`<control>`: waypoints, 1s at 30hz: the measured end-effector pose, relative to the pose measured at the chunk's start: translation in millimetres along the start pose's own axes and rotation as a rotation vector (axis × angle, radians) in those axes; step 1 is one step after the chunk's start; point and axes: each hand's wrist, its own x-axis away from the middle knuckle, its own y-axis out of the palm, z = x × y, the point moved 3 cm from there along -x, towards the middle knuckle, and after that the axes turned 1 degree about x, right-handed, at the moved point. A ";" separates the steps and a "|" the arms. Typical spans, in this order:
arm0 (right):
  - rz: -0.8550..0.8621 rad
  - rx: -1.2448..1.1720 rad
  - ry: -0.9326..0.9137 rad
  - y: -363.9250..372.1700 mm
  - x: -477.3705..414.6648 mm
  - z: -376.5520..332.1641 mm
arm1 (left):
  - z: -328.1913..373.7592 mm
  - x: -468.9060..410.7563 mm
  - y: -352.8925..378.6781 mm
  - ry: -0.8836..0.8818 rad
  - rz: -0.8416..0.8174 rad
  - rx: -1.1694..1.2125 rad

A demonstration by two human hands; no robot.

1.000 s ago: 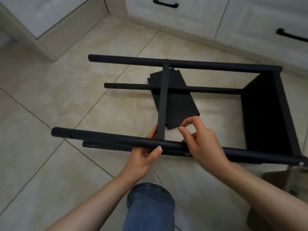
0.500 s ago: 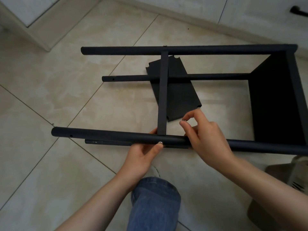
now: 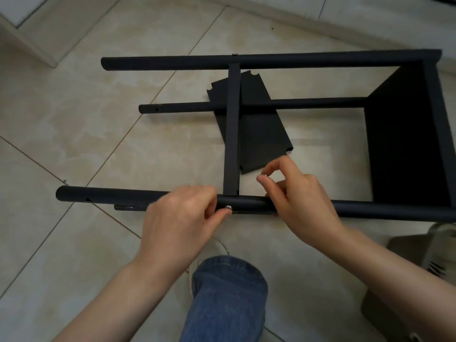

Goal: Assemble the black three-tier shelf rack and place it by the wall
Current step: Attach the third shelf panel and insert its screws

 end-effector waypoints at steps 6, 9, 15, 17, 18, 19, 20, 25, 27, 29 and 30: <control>-0.044 -0.016 -0.061 -2.9 1.9 0.5 | -30.6 -38.5 12.9 0.286 -0.432 0.007; -0.050 -0.054 -0.068 -1.7 3.8 1.9 | -43.9 -49.6 25.0 0.314 -0.583 0.101; -0.097 -0.122 0.065 2.5 2.8 7.7 | -47.7 -46.4 36.2 0.381 -0.490 0.226; -0.130 -0.153 0.126 3.6 -0.2 10.1 | -48.4 -40.4 39.5 0.388 -0.453 0.265; -0.155 -0.165 0.145 4.4 -1.3 11.6 | -48.3 -37.9 40.6 0.384 -0.442 0.289; -0.190 -0.171 0.153 5.7 -2.3 12.9 | -48.0 -35.5 41.4 0.379 -0.435 0.310; -0.234 -0.165 0.148 7.3 -3.1 13.3 | -47.5 -33.4 42.2 0.374 -0.433 0.323; -0.398 -0.256 0.199 9.5 -19.1 16.8 | -46.7 -30.9 43.3 0.378 -0.410 0.302; -0.426 -0.271 0.185 6.9 -31.0 17.5 | -46.1 -30.5 43.6 0.380 -0.401 0.301; -0.437 -0.216 0.132 5.5 -44.4 17.6 | -45.3 -29.9 44.0 0.379 -0.398 0.300; -0.456 -0.222 0.131 6.4 -50.7 17.5 | -45.0 -29.7 44.4 0.380 -0.397 0.299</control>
